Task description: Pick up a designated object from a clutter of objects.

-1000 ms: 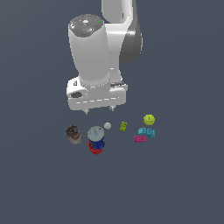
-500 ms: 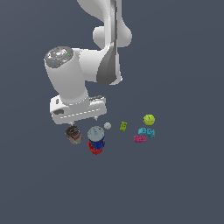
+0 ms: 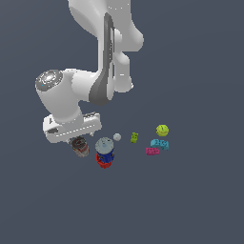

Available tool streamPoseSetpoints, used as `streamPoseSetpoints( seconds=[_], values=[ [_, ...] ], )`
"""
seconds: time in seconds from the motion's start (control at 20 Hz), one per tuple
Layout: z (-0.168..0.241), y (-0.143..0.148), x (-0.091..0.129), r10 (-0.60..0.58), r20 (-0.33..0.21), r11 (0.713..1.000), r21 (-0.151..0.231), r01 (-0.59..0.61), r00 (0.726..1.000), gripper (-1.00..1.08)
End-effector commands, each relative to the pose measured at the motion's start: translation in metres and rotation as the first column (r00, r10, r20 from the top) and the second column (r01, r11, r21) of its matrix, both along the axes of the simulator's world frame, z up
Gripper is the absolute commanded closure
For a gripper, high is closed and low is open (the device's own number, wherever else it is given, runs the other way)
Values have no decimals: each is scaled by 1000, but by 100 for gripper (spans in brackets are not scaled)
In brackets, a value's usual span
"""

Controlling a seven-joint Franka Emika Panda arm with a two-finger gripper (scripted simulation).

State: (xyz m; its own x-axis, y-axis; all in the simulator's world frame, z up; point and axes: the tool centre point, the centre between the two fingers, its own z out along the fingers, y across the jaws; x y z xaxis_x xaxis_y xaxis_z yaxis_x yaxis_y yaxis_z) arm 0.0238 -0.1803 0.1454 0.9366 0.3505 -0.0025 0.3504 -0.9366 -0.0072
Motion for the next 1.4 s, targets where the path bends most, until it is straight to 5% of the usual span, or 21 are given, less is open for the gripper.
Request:
streamPoseSetpoints(
  seconds=[0.0,1.3,1.35],
  values=[
    [-8,-9,-1,16,3,1000,-2,-16,1000,-92],
    [-68,-22,-4,35,5,999,-6,-35,999,-92],
    [-68,-22,-4,35,5,999,-6,-35,999,108]
  ],
)
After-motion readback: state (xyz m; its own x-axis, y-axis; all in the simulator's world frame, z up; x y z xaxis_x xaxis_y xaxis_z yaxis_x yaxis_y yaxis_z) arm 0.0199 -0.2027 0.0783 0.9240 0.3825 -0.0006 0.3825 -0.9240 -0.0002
